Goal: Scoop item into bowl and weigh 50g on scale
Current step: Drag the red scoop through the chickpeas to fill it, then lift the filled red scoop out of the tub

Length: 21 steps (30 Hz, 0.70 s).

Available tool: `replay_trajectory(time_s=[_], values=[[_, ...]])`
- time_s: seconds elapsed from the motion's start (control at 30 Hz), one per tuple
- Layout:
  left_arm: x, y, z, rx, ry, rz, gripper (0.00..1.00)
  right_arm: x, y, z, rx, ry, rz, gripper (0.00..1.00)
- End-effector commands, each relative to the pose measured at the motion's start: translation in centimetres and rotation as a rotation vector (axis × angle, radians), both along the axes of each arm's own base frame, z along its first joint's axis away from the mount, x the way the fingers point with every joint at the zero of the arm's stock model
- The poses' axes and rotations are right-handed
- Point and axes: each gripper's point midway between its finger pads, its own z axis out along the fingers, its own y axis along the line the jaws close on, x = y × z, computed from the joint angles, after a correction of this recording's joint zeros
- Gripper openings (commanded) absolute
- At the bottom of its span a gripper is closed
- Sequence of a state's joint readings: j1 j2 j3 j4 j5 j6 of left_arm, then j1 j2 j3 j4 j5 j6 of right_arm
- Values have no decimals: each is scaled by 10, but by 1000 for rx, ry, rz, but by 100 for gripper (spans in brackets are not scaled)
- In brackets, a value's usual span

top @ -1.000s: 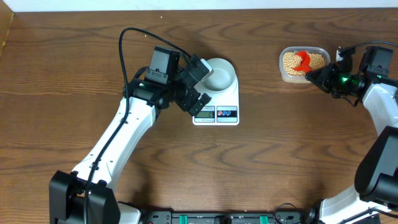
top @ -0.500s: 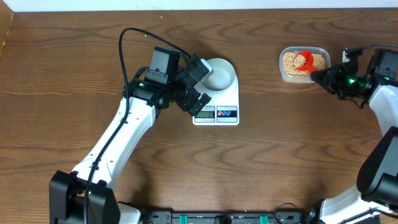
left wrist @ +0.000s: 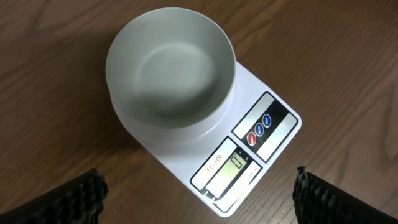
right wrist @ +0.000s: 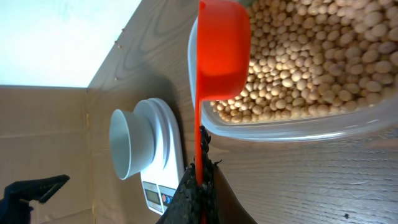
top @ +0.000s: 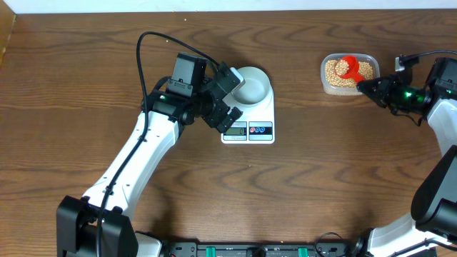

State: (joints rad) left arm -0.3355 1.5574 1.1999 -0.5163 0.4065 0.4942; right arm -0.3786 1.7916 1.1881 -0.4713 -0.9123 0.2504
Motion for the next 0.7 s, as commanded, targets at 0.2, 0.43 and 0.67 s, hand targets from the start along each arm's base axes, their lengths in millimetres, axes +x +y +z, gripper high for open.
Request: replay_trajectory(time_s=[0.2, 0.43, 0.67], values=[[-2, 0, 8, -14, -19, -8, 98, -1, 13, 24, 94, -111, 85, 1], [-2, 0, 8, -14, -19, -8, 98, -1, 19, 33, 137, -136, 109, 1], [-2, 0, 8, -14, -19, -8, 98, 2, 30, 38, 159, -145, 129, 2]])
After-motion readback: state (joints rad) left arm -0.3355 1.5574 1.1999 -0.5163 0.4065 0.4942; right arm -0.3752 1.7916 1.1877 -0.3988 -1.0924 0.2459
